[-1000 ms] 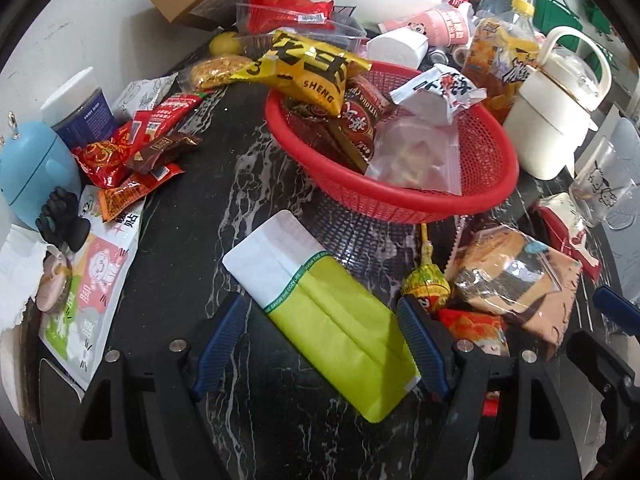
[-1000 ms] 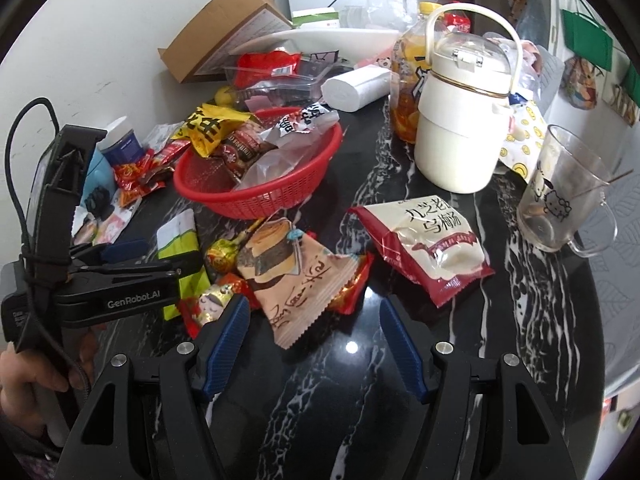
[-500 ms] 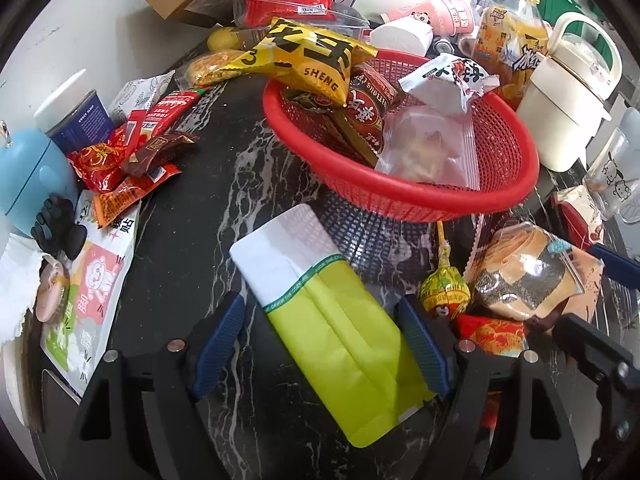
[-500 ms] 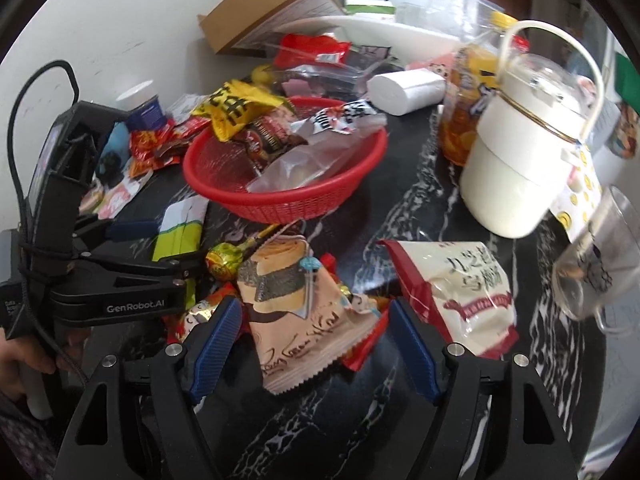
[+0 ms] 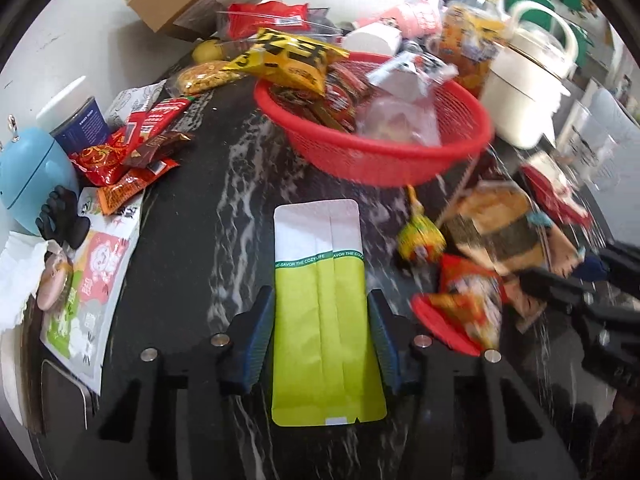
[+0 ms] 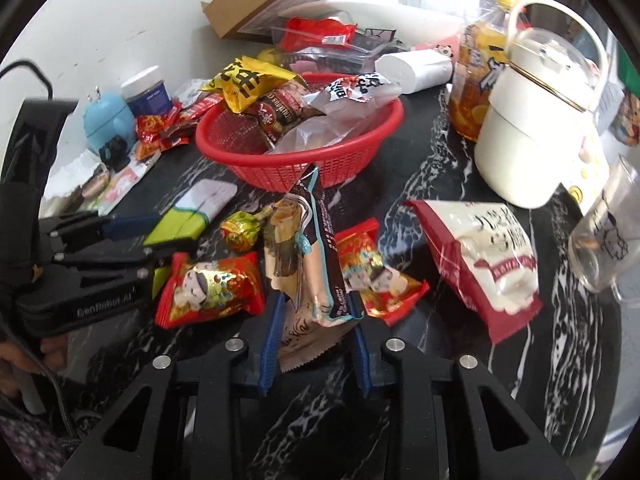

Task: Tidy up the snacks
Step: 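Grasp the yellow-green pouch with the left gripper while the right gripper grasps the brown seaweed bag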

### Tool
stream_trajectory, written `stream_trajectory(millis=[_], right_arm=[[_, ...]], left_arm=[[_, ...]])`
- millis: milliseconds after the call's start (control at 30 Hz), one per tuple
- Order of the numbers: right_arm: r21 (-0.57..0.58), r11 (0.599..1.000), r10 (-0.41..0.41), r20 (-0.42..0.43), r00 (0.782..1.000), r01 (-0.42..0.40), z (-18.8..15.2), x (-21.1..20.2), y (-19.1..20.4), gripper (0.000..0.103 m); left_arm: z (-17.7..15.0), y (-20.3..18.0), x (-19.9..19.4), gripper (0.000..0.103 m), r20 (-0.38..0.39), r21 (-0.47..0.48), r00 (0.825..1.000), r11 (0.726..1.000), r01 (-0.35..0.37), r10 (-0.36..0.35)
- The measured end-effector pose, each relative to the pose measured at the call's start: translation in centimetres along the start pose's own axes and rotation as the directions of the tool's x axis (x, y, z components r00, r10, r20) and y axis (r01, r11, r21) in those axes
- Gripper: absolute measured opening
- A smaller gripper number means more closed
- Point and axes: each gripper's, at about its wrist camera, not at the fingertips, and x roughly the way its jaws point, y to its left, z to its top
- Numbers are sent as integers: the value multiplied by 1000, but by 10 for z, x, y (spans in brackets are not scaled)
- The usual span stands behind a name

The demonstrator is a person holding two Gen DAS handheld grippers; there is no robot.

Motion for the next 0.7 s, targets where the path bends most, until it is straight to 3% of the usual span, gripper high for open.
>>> stream_trajectory(millis=[433,700], right_arm=[[156,987,41,8,999,-42,-39,-30,-8,25],[286,954,88,0,996,-85,-76,-51,-15,25]], left_arm=[[-46,-23,-33,46,-38,75,995,993,96,-93],[-59,-36,-43,46,-49,128,991,984,127,-122]])
